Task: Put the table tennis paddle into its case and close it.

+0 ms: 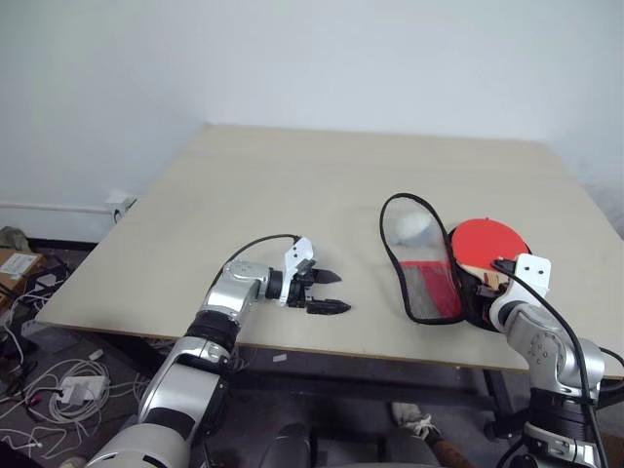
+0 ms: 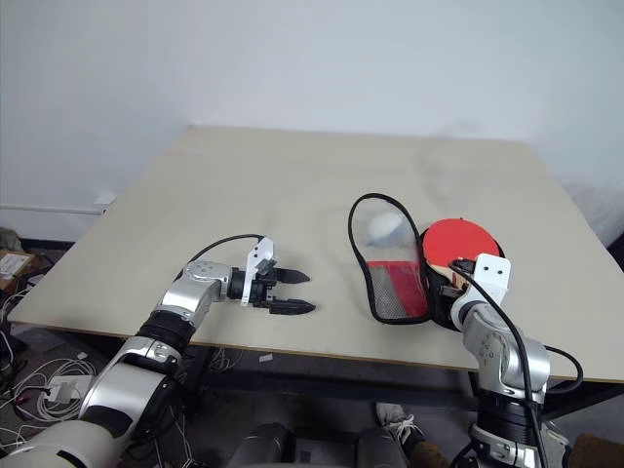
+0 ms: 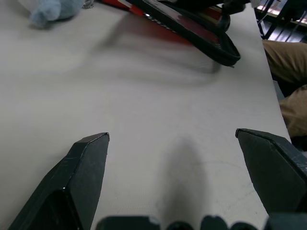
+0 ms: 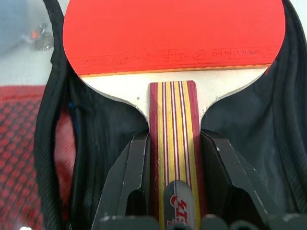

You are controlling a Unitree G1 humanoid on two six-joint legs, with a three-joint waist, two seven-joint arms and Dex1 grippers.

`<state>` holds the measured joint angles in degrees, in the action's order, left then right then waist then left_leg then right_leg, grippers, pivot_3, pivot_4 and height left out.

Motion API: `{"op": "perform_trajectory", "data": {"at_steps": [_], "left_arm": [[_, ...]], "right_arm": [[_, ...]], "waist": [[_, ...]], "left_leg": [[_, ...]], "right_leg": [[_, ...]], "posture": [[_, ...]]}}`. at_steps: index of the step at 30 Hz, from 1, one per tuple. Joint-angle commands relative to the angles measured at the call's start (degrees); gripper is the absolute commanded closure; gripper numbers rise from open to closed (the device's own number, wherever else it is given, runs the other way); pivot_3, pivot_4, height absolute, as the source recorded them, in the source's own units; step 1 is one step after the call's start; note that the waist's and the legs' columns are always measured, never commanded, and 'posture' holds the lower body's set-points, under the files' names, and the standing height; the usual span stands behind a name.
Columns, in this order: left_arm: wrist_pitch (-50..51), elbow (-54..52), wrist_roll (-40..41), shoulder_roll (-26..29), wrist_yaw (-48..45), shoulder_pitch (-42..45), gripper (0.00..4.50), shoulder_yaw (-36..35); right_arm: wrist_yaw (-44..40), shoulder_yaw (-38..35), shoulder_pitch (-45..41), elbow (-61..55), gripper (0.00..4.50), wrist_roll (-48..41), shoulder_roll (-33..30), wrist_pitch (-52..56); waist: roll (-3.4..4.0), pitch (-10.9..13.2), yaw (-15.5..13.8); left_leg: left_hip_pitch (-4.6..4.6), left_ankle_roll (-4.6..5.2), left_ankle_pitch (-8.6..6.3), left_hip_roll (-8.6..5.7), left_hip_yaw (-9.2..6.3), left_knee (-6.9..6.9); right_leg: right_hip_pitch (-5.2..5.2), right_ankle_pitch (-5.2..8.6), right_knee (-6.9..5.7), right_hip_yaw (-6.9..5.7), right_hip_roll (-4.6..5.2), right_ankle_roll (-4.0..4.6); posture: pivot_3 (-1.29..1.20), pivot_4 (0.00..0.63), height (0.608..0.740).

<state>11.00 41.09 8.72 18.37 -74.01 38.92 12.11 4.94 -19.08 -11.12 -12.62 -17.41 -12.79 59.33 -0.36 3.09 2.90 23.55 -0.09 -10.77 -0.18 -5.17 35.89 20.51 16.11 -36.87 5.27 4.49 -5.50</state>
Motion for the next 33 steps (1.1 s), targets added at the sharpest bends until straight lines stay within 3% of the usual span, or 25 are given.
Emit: {"op": "perform_trajectory", "data": {"at_steps": [1, 15, 16, 23, 29, 33], "left_arm": [[0.1, -2.2, 0.5, 0.5, 0.0, 1.1, 0.0, -1.1], [1.0, -2.7, 1.0, 1.0, -0.8, 1.1, 0.0, -1.2], [1.0, -2.6, 1.0, 1.0, -0.8, 1.2, 0.0, -1.2], [2.3, -1.6, 1.1, 0.4, -0.8, 2.4, 0.0, -1.3], [2.7, -0.4, 1.3, 0.1, -0.7, 3.3, 0.0, -1.7], [2.7, 0.3, 1.0, 0.0, -0.9, 3.8, 0.0, -1.5]], "right_arm": [[-0.7, 0.4, 1.4, 0.0, 3.38, -0.3, 1.0, 2.9], [0.9, -0.8, 1.5, 1.6, 3.38, 1.8, 1.1, 4.1], [0.8, -1.0, 1.4, 1.7, 2.64, 1.9, 0.8, 4.2], [-1.0, -0.9, 1.4, -3.7, 0.3, 2.3, -2.6, 4.3], [-5.1, 0.2, -2.0, -15.8, 0.3, 0.3, -8.0, 3.0], [-5.5, 5.8, -7.8, -19.1, 0.3, -0.5, -6.0, 6.5]], "waist": [[-0.1, -0.1, 0.0], [-0.18, -0.1, -0.2], [-0.19, -0.1, -0.2], [-0.16, -0.1, -0.3], [0.18, 0.1, -0.1], [0.27, 0.1, 0.1]], "left_leg": [[0.0, 0.0, 0.0, 0.01, -0.01, 0.0], [0.0, -0.01, -0.01, 0.0, -0.08, 0.0], [0.0, -0.01, -0.01, 0.0, -0.08, 0.0], [0.0, -0.01, -0.01, -0.1, -0.09, 0.03], [0.08, 0.0, 0.0, -0.09, 0.02, 0.0], [0.06, 0.0, 0.0, 0.02, 0.06, -0.02]], "right_leg": [[0.0, 0.0, 0.0, -0.01, 0.0, 0.0], [0.0, 0.0, 0.05, -0.08, 0.01, 0.01], [0.0, 0.0, 0.05, -0.09, 0.01, 0.01], [0.0, 0.0, 0.06, -0.12, 0.12, 0.0], [0.06, 0.0, 0.03, -0.04, 0.11, 0.0], [0.12, -0.01, 0.0, 0.0, 0.01, 0.01]], "posture": [[0.0, 0.0, 0.74], [0.0, 0.0, 0.74], [0.0, 0.0, 0.74], [0.0, 0.0, 0.74], [0.0, 0.0, 0.74], [0.0, 0.0, 0.74]]}}
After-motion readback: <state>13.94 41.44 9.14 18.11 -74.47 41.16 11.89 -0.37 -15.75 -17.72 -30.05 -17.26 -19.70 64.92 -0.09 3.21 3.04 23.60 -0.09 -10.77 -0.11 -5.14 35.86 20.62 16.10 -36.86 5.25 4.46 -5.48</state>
